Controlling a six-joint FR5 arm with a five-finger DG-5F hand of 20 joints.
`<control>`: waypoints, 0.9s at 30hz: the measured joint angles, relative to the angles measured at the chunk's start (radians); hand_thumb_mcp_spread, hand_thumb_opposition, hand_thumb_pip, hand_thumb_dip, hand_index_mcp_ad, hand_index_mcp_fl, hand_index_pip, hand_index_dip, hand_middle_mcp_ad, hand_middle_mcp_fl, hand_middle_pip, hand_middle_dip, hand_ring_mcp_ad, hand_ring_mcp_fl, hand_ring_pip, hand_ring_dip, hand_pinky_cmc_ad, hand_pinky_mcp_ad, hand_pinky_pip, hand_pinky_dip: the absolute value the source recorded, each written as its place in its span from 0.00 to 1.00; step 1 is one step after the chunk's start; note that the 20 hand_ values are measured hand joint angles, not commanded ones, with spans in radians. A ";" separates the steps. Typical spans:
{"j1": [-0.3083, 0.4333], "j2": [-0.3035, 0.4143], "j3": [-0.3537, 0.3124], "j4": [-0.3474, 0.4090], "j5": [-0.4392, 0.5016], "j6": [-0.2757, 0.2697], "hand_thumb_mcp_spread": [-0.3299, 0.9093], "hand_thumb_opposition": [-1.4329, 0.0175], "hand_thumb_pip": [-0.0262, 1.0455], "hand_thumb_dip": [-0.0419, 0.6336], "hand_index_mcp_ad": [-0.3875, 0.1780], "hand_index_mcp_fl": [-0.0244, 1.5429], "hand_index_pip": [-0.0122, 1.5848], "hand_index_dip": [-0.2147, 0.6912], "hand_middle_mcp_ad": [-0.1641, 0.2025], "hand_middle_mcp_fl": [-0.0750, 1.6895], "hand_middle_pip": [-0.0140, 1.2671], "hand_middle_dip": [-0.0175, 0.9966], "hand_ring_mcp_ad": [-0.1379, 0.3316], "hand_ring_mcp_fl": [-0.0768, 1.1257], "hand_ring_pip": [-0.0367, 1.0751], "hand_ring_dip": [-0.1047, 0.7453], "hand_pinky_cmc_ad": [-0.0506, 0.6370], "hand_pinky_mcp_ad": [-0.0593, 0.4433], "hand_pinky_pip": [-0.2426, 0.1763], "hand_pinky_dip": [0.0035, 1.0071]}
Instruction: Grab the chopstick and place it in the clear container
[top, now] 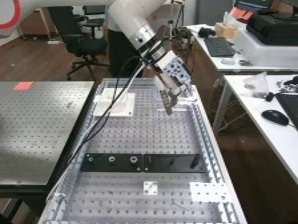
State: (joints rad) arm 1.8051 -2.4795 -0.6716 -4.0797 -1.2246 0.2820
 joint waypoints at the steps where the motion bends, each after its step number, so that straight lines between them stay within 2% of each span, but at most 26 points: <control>1: 0.000 0.001 0.001 -0.002 0.001 -0.001 0.66 0.35 0.70 0.54 0.46 0.40 0.65 0.36 0.55 0.52 0.45 0.67 0.35 0.54 0.16 0.68 0.58 0.70 0.40 0.44; 11: -0.006 0.015 0.019 -0.022 0.020 -0.008 0.66 0.36 0.70 0.53 0.47 0.39 0.65 0.35 0.55 0.51 0.45 0.67 0.35 0.52 0.16 0.67 0.58 0.70 0.40 0.44; 16: -0.005 0.039 0.008 -0.003 0.028 -0.023 0.66 0.37 0.70 0.53 0.46 0.38 0.62 0.35 0.54 0.51 0.45 0.67 0.36 0.53 0.16 0.67 0.58 0.70 0.40 0.44; 19: -0.003 0.069 -0.018 0.035 0.049 -0.056 0.64 0.37 0.64 0.54 0.47 0.35 0.56 0.35 0.55 0.49 0.44 0.65 0.37 0.47 0.17 0.67 0.58 0.70 0.40 0.45; 21: 0.001 0.112 -0.064 0.095 0.078 -0.090 0.62 0.38 0.61 0.53 0.47 0.29 0.50 0.35 0.55 0.45 0.39 0.65 0.36 0.44 0.16 0.66 0.58 0.69 0.40 0.47; 23: 0.004 0.145 -0.104 0.147 0.100 -0.120 0.62 0.39 0.61 0.54 0.48 0.27 0.42 0.36 0.55 0.39 0.33 0.65 0.40 0.40 0.16 0.66 0.58 0.70 0.40 0.49; 27: 0.011 0.215 -0.200 0.266 0.143 -0.179 0.60 0.42 0.57 0.45 0.50 0.21 0.28 0.42 0.55 0.35 0.23 0.63 0.43 0.34 0.17 0.64 0.57 0.71 0.40 0.53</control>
State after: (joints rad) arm 1.8156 -2.2641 -0.8718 -3.8132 -1.0817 0.1034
